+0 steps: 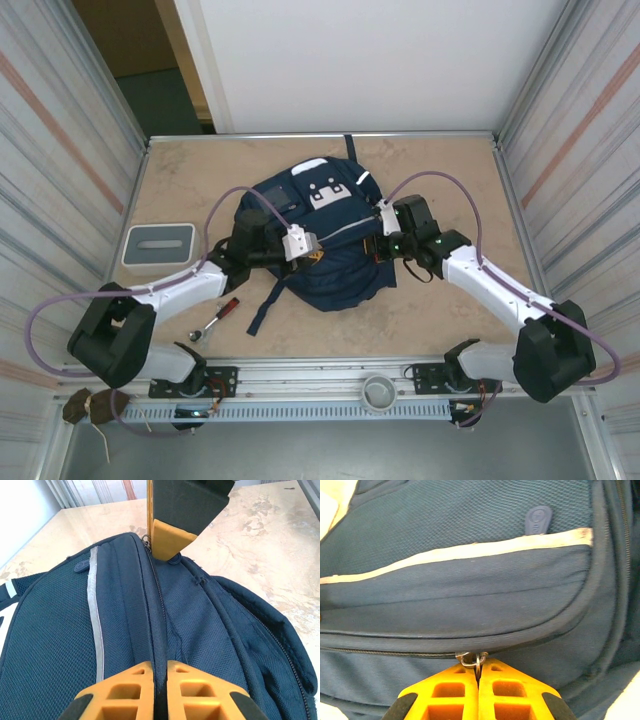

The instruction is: Pack books, pencil case, and school supplies into a backpack

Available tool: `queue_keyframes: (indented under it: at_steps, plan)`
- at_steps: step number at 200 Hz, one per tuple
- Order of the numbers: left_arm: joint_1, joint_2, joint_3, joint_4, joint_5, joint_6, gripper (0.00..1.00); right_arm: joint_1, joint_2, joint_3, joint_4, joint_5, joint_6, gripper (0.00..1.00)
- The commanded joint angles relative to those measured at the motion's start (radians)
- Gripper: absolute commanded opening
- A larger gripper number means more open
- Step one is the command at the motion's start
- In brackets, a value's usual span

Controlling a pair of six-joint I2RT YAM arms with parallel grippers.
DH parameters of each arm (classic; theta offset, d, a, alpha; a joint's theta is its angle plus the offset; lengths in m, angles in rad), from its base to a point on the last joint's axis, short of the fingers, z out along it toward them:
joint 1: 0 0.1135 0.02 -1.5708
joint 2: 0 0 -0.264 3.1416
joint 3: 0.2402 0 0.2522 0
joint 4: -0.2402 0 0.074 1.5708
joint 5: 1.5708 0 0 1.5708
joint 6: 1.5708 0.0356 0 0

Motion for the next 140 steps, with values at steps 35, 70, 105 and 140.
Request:
queue_keyframes:
  at_steps: [35,70,105,140]
  plan:
    - [0.049,-0.049,-0.028,0.071,0.047,-0.046,0.10,-0.071,0.015,0.036,-0.050,0.064,0.000,0.00]
    - [0.060,-0.034,-0.033,0.065,0.028,-0.035,0.22,-0.079,0.021,0.039,-0.030,-0.019,0.014,0.00]
    - [0.044,-0.027,-0.001,0.008,0.020,-0.028,0.33,-0.055,-0.034,0.001,0.037,-0.073,0.036,0.00]
    - [-0.012,-0.069,0.008,-0.039,-0.081,0.002,0.51,-0.014,-0.079,-0.020,0.059,-0.075,0.056,0.00]
